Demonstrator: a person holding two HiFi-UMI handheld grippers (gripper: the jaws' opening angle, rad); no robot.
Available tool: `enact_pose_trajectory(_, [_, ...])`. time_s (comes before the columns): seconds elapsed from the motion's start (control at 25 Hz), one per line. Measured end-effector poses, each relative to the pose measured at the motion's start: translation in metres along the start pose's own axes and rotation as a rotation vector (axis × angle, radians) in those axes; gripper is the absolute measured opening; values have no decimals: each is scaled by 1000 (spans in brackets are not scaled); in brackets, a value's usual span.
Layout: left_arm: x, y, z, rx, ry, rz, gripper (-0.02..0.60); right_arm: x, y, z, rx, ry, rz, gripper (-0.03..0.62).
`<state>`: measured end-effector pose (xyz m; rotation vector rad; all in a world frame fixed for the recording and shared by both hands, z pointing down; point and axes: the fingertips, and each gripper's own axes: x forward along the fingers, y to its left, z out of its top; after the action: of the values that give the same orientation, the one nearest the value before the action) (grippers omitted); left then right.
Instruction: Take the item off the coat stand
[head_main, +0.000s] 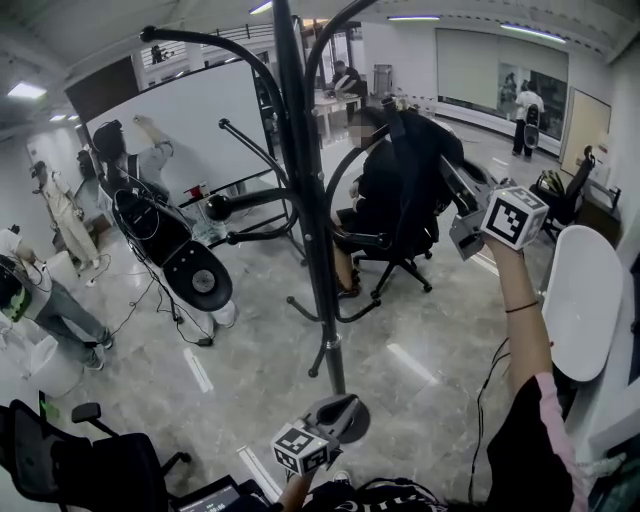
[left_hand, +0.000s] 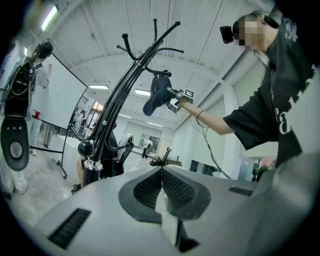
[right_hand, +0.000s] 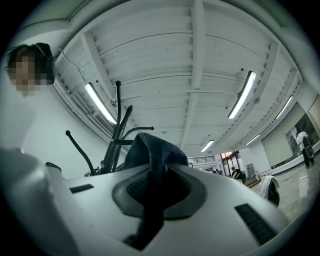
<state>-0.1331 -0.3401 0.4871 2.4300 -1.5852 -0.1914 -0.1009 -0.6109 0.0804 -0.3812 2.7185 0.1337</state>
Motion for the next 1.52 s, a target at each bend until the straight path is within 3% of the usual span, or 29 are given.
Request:
enact_pose_trajectory(0.36, [12, -14, -8, -7, 22, -19, 3, -50, -83, -3, 7, 24, -194, 35])
enact_pose_trajectory(0.56, [21, -19, -7, 4, 20, -24, 3, -91, -95, -26, 11, 66, -246, 35])
enact_pose_trajectory(0.84, [27, -45, -21, -7, 46, -63, 3, -159, -44, -83, 31, 110, -250, 35])
enact_pose_trajectory(1.0, [22, -54, -30, 17, 26, -46, 3, -198, -2, -110, 54, 115, -245, 35])
enact_pose_trajectory(1.2, [4, -81, -49, -32, 57, -55, 3, -249, 52, -152, 73, 156, -263, 35])
enact_pose_trajectory(1.32, [4, -88, -53, -34, 86, -54, 3, -269, 66, -168, 124, 162, -292, 35])
enact_pose_trajectory(1.52, [-8, -97, -47, -39, 56, -83, 3, -299, 117, -193, 193, 192, -314, 35])
